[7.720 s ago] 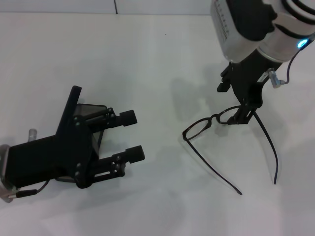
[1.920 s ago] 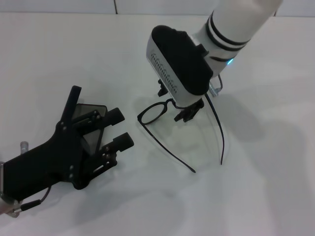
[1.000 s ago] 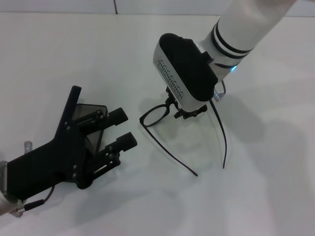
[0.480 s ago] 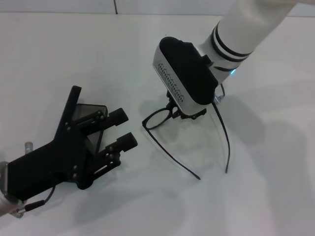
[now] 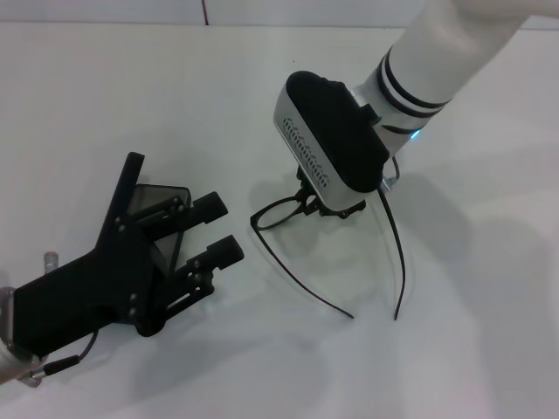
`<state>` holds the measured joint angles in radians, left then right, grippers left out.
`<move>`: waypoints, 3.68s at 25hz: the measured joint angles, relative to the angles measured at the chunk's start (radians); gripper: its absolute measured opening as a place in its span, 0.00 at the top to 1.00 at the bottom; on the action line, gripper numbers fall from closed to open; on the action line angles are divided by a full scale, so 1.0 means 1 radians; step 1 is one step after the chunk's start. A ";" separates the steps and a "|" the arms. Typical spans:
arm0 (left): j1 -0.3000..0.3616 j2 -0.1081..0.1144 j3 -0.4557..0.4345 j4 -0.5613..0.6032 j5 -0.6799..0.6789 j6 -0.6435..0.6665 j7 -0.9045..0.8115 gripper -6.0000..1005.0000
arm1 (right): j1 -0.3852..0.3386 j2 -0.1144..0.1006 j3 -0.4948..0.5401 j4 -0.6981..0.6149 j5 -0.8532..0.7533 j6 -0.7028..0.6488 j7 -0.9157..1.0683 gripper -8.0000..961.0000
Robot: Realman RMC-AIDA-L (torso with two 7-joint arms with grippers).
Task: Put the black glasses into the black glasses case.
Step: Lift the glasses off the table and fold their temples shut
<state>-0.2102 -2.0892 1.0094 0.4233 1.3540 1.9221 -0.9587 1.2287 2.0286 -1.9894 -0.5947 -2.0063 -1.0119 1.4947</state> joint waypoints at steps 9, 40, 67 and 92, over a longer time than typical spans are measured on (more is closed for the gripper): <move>-0.003 0.003 0.000 0.008 -0.004 0.013 -0.007 0.50 | -0.141 -0.001 0.121 -0.218 -0.165 -0.063 0.061 0.86; -0.197 0.000 0.131 0.236 -0.109 0.107 -0.194 0.85 | -0.916 -0.010 0.672 -0.394 0.808 -0.493 -0.299 0.89; -0.262 -0.003 0.254 0.202 -0.188 0.050 -0.175 0.85 | -0.752 -0.004 0.705 0.000 0.823 -0.670 -0.402 0.90; -0.287 -0.002 0.264 0.124 -0.188 -0.045 -0.104 0.85 | -0.749 -0.012 0.701 -0.001 0.830 -0.631 -0.412 0.90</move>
<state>-0.4967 -2.0912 1.2733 0.5477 1.1662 1.8770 -1.0631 0.4802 2.0166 -1.2882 -0.5956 -1.1760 -1.6434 1.0823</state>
